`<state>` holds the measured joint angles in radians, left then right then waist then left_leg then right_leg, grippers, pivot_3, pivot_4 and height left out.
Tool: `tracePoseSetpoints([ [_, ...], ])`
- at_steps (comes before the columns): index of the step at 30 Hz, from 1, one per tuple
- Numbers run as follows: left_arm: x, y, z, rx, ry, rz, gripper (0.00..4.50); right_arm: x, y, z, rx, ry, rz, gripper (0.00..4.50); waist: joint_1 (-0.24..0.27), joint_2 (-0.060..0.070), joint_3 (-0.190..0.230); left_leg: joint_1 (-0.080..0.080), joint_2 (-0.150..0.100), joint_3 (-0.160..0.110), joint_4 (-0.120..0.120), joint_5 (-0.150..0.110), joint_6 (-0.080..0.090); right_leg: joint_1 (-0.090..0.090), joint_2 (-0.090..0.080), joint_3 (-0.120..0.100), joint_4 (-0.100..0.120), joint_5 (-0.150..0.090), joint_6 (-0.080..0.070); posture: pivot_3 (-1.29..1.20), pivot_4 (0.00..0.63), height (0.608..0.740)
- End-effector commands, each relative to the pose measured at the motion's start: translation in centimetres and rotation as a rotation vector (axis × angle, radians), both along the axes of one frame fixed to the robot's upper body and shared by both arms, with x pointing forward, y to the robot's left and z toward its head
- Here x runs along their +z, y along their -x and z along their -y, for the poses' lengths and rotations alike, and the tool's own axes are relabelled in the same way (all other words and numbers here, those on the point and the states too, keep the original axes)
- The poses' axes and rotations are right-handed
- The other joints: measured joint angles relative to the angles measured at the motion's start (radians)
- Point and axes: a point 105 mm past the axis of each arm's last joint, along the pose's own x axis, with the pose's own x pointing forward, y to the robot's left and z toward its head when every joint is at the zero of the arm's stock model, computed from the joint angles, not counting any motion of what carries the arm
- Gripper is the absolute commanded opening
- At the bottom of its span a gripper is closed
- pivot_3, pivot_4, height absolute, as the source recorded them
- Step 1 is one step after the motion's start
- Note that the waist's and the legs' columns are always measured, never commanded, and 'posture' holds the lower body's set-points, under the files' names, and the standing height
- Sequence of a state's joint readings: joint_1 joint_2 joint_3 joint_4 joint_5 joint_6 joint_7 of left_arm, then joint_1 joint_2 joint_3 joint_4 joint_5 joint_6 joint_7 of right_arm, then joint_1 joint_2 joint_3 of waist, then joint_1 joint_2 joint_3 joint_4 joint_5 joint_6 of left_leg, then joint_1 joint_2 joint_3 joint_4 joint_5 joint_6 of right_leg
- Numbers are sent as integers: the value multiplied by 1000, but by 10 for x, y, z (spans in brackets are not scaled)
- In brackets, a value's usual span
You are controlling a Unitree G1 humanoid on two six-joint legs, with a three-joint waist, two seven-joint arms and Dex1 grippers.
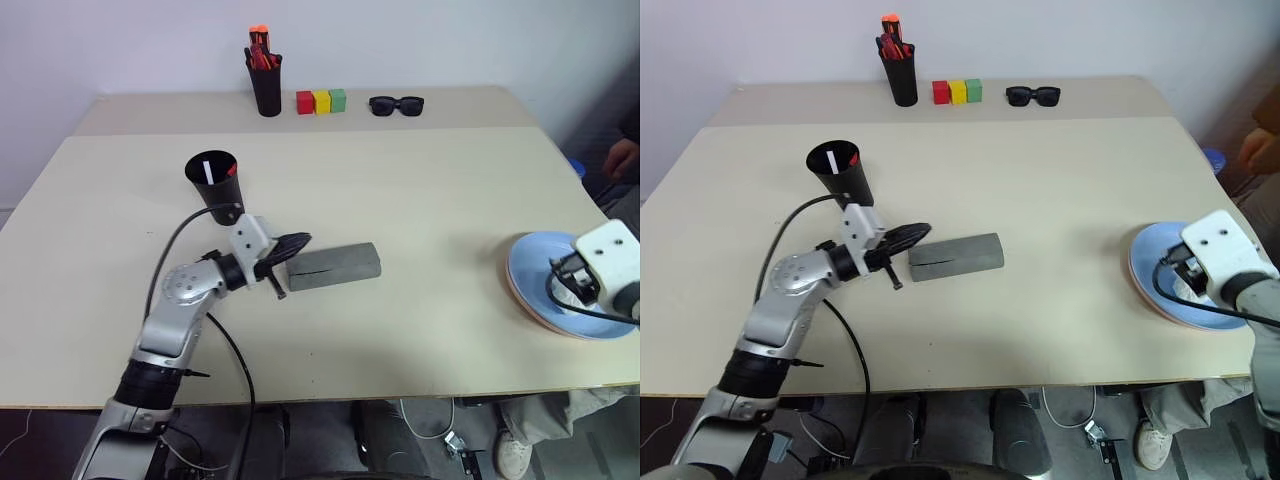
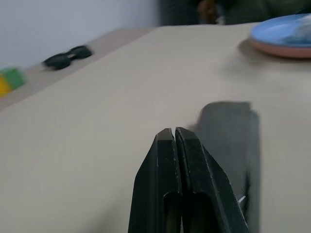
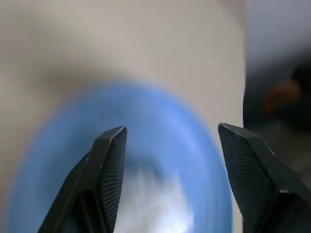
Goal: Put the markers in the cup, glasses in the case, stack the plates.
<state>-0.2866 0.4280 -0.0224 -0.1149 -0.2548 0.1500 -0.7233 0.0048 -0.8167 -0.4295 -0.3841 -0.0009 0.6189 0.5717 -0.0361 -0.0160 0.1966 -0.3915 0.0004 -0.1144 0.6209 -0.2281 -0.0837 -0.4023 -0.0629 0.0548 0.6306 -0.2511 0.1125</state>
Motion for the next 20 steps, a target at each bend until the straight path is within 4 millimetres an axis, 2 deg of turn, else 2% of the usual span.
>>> tracePoseSetpoints([
  [1,13,-1,-47,225,45,35,0,19,-13,-39,188,-141,138,3140,-6,0,0,0,0,0,0,0,0,0,0,0,0,0,0,0,150,740],
  [4,7,7,-80,396,54,32,0,27,-20,-65,321,-359,200,3140,-8,0,0,1,0,0,-1,0,0,0,0,0,0,1,2,0,150,740],
  [8,2,26,-110,542,104,8,0,14,-32,-79,417,-408,121,3140,2,-1,0,0,0,0,-1,0,0,0,-1,0,-1,1,1,0,150,740],
  [13,1,42,-124,621,70,9,0,0,-49,-86,474,-442,49,3140,6,-1,0,0,0,1,-1,0,0,0,-1,0,-1,0,-1,0,150,740],
  [20,-5,51,-127,695,46,-12,0,-9,-63,-103,548,-447,21,3140,0,-1,0,0,0,0,-1,0,0,0,0,0,-1,0,-1,0,150,740],
])
